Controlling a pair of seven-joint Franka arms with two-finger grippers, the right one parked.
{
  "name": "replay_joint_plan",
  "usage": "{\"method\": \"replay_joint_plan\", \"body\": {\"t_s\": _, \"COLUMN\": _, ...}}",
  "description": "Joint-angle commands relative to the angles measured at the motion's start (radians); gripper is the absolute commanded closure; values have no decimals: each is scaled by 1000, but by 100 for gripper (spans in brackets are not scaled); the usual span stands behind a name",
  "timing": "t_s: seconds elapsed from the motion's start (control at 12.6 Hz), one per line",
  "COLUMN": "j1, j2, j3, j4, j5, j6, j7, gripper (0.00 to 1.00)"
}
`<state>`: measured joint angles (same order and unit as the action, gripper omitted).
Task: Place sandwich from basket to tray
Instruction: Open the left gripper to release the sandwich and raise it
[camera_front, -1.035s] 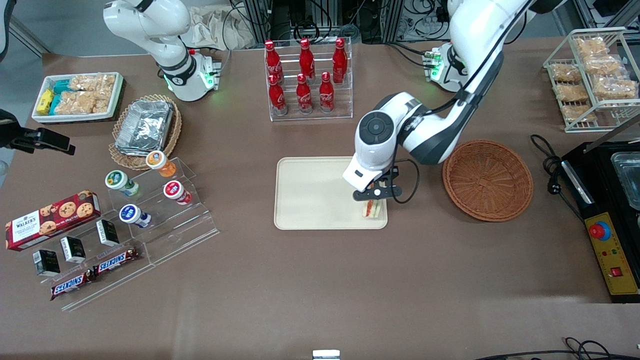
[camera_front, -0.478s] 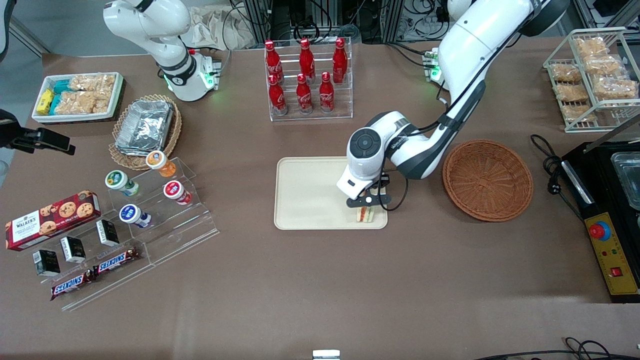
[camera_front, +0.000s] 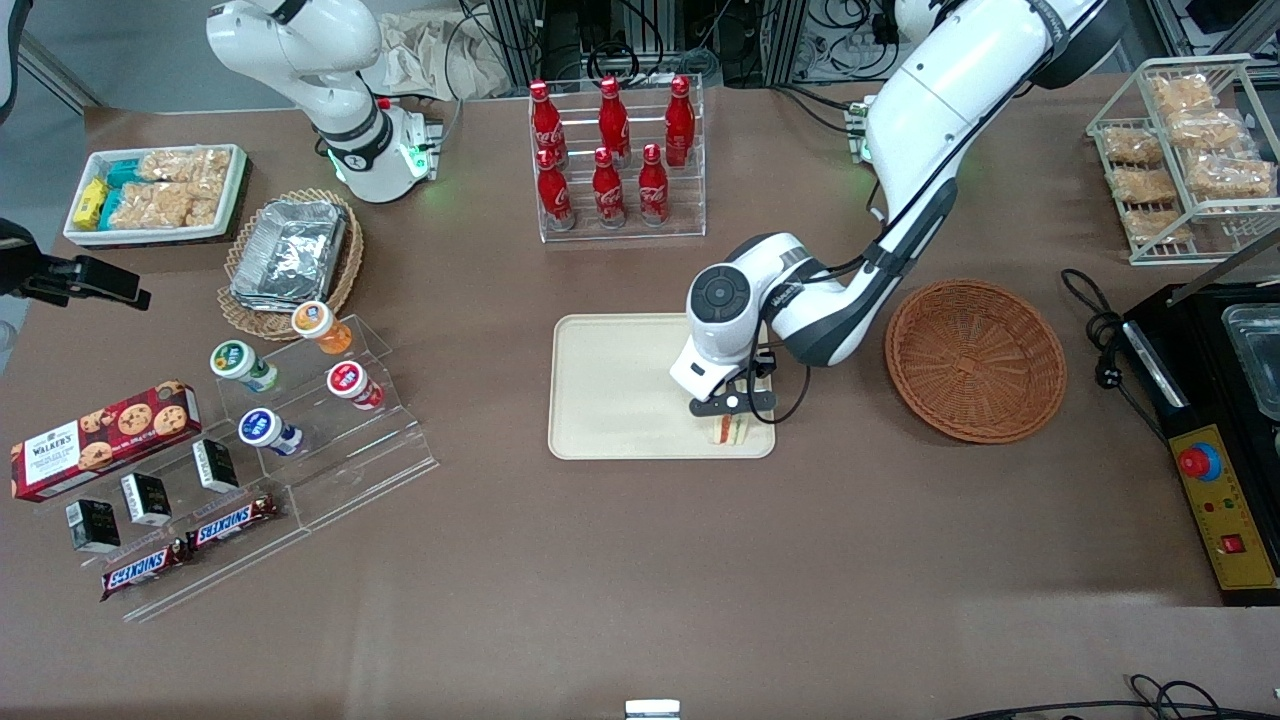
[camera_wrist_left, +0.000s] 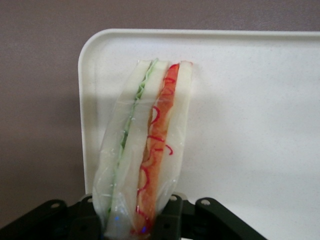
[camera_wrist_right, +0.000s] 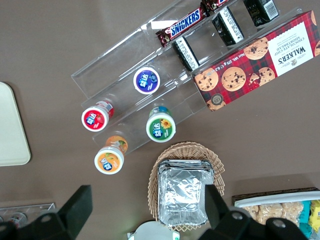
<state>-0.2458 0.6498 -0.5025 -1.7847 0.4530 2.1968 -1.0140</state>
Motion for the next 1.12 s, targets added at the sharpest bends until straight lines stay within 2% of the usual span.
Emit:
{"method": "replay_joint_plan", "body": {"t_s": 0.0, "j1": -6, "j2": 7, "j3": -2, "j4": 16, "j5": 30, "j6": 6, "j7": -35, "gripper": 0}}
{"method": "replay_joint_plan", "body": {"t_s": 0.48, "j1": 0, "j2": -87, "j3": -8, "j4": 76, "j5": 9, "j6": -104, "j7": -89, "gripper": 0}}
{"method": "replay_joint_plan", "body": {"t_s": 0.64, "j1": 3, "j2": -140, "j3": -5, "j4": 175, "j5": -110, "j6": -237, "j7": -78, "gripper": 0}}
{"method": "replay_joint_plan", "body": {"t_s": 0.88, "j1": 34, "j2": -180, "j3": -2, "j4": 422, "j5": -180, "j6": -510, "j7": -78, "gripper": 0}}
{"method": "replay_joint_plan", "body": {"t_s": 1.04, "j1": 104, "j2": -254, "j3": -5, "j4": 452, "j5": -200, "j6": -612, "j7": -68, "gripper": 0}}
